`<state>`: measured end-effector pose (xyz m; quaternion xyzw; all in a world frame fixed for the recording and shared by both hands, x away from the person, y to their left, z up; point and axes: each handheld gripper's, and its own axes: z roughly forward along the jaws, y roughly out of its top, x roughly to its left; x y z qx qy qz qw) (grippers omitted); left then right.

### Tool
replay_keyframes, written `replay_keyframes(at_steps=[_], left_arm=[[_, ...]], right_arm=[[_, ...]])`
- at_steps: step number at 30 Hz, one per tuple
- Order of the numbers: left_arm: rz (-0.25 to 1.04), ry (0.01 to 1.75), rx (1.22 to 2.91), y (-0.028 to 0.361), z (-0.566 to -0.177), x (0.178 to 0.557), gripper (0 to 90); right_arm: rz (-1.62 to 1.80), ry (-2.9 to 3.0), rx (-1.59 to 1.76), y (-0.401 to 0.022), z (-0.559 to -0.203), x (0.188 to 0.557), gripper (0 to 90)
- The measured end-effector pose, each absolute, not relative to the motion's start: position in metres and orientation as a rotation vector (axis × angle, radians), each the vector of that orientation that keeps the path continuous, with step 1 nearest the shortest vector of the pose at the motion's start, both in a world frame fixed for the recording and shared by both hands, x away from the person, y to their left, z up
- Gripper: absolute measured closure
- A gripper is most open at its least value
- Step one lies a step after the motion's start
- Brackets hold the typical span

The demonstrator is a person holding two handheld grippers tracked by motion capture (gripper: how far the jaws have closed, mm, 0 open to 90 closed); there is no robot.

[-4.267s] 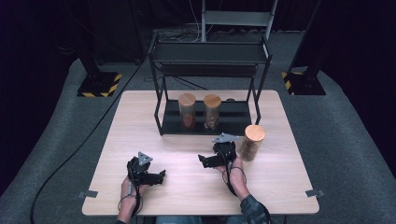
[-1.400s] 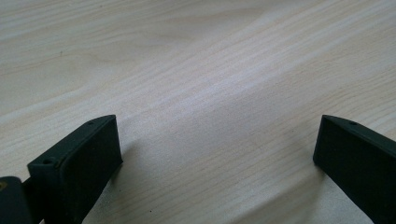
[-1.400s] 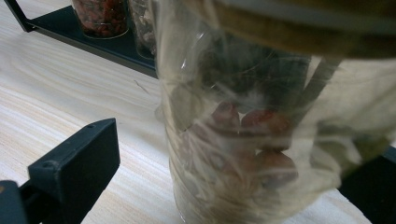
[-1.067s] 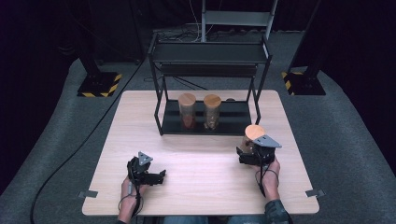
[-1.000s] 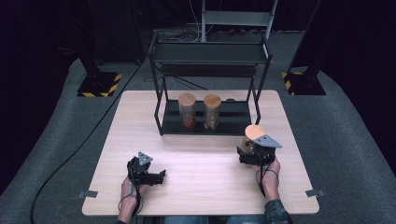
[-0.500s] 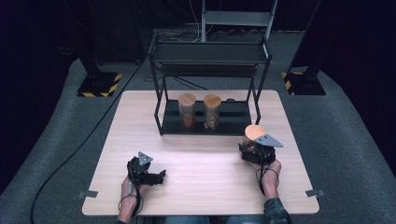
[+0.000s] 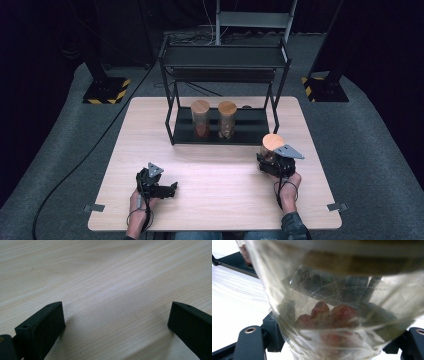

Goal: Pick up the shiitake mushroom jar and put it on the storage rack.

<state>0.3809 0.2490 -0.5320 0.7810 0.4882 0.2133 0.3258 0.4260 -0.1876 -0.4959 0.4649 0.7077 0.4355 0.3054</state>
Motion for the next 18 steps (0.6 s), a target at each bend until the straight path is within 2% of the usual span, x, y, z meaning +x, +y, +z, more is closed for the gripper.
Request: replay_keyframes(at_steps=[18], left_arm=[[0.559, 1.280, 2.047, 0.249, -0.532, 0.381, 0.3]], right_arm=[[1.167, 1.876, 1.231, -0.187, -0.484, 0.419, 24.3]])
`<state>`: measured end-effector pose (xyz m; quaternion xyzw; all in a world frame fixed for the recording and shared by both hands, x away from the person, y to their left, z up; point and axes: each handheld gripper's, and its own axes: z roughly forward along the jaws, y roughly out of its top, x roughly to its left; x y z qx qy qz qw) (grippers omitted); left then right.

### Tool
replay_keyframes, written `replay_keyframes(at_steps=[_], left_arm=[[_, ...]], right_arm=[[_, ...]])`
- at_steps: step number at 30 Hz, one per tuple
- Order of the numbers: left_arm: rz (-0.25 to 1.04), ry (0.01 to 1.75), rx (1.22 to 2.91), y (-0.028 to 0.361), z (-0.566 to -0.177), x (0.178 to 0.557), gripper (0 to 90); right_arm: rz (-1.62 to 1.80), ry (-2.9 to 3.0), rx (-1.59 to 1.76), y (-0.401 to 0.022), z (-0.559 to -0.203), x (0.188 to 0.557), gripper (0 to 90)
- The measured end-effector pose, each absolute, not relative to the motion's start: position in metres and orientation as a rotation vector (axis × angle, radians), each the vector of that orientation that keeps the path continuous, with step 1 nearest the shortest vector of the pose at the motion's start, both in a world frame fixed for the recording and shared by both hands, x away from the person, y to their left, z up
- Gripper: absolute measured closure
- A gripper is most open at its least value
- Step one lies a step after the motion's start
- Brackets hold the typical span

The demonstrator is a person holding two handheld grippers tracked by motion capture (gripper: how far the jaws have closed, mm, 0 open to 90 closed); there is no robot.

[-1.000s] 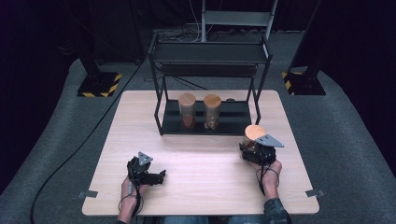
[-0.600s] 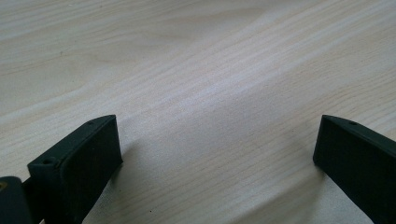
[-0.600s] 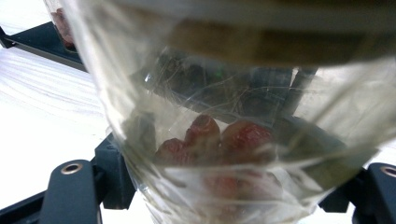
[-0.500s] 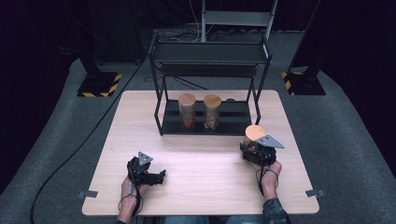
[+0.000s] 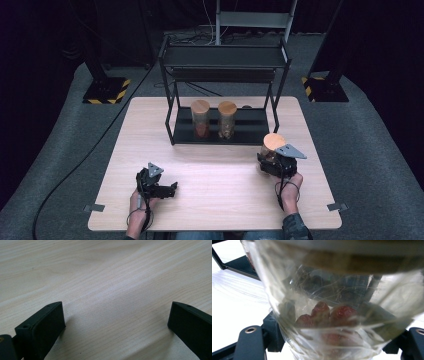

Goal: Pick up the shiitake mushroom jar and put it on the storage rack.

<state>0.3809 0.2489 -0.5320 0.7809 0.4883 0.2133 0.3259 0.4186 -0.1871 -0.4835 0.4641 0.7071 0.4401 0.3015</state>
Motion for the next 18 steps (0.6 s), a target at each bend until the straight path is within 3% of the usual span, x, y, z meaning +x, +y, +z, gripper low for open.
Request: replay_keyframes(at_steps=[18], left_arm=[[0.558, 1.279, 2.049, 0.249, -0.532, 0.381, 0.3]], right_arm=[[1.175, 1.882, 1.206, -0.185, -0.469, 0.416, 24.3]])
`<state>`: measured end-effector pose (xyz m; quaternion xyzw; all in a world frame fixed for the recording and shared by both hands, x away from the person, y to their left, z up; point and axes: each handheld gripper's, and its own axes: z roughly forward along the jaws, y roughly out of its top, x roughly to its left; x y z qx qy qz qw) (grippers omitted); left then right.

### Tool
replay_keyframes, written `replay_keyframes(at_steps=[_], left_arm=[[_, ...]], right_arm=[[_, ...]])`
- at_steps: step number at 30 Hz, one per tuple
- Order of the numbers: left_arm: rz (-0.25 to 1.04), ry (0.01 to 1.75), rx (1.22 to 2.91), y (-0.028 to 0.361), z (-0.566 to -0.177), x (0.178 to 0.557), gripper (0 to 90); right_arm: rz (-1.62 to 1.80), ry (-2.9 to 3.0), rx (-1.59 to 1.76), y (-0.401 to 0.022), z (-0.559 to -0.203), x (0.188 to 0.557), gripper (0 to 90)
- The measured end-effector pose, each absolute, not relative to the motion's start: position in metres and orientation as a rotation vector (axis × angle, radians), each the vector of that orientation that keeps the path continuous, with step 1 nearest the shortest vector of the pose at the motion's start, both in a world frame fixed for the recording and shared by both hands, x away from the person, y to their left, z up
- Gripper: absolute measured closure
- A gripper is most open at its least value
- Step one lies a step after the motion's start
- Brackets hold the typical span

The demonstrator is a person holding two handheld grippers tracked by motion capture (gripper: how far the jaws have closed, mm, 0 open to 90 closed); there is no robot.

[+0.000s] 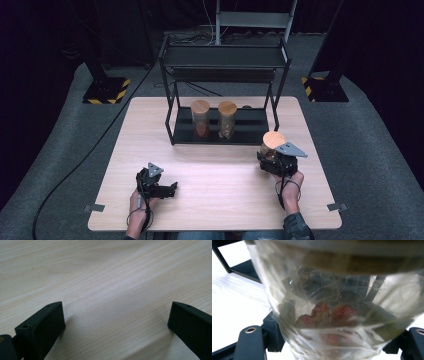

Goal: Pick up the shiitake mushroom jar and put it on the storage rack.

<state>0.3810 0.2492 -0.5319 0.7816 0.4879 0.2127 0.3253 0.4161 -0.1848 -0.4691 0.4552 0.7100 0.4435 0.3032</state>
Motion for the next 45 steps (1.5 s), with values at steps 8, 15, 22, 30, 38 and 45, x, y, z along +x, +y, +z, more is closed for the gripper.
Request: replay_keyframes(at_steps=[8, 15, 22, 30, 38, 45], left_arm=[[0.555, 1.279, 2.050, 0.249, -0.532, 0.381, 0.3], [0.555, 1.279, 2.050, 0.249, -0.532, 0.381, 0.3], [0.558, 1.279, 2.049, 0.249, -0.532, 0.381, 0.3], [0.559, 1.279, 2.047, 0.249, -0.532, 0.381, 0.3], [0.560, 1.279, 2.047, 0.249, -0.532, 0.381, 0.3], [0.560, 1.279, 2.047, 0.249, -0.532, 0.381, 0.3]], right_arm=[[1.180, 1.883, 1.195, -0.184, -0.462, 0.416, 24.3], [1.178, 1.884, 1.191, -0.183, -0.458, 0.417, 24.3], [1.183, 1.883, 1.196, -0.182, -0.456, 0.419, 24.3], [1.178, 1.884, 1.185, -0.181, -0.451, 0.422, 24.3], [1.177, 1.888, 1.174, -0.180, -0.447, 0.423, 24.3], [1.181, 1.887, 1.170, -0.179, -0.444, 0.424, 24.3]])
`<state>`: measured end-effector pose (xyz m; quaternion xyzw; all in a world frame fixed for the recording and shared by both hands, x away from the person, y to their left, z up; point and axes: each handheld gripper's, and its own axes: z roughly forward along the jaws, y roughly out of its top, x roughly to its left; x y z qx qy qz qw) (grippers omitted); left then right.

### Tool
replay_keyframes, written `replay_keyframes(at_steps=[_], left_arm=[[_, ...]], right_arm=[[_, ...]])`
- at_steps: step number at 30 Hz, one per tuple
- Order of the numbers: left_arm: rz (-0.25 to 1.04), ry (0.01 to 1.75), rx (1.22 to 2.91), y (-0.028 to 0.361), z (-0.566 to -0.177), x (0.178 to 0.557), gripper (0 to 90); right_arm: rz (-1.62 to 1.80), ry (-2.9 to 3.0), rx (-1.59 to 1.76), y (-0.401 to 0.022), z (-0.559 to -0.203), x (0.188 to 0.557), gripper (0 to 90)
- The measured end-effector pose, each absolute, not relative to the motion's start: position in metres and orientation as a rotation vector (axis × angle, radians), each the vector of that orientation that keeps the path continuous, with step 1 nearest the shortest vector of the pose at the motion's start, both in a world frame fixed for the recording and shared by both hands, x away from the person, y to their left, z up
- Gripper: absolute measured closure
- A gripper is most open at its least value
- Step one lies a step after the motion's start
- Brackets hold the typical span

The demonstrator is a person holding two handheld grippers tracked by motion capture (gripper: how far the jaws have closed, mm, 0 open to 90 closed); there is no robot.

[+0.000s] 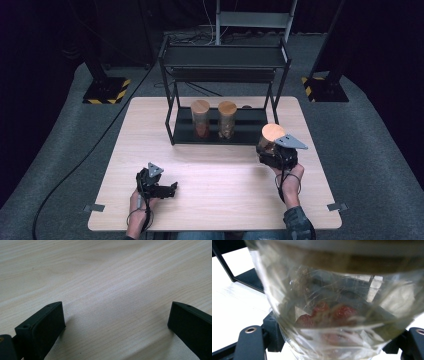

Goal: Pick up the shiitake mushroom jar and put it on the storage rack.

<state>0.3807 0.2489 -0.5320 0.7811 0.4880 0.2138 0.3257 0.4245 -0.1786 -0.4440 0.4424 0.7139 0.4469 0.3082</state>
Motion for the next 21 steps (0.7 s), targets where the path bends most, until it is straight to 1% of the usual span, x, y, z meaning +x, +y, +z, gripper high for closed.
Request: replay_keyframes(at_steps=[21], left_arm=[[0.561, 1.279, 2.048, 0.249, -0.532, 0.381, 0.3]], right_arm=[[1.176, 1.895, 1.149, -0.173, -0.434, 0.430, 24.4]])
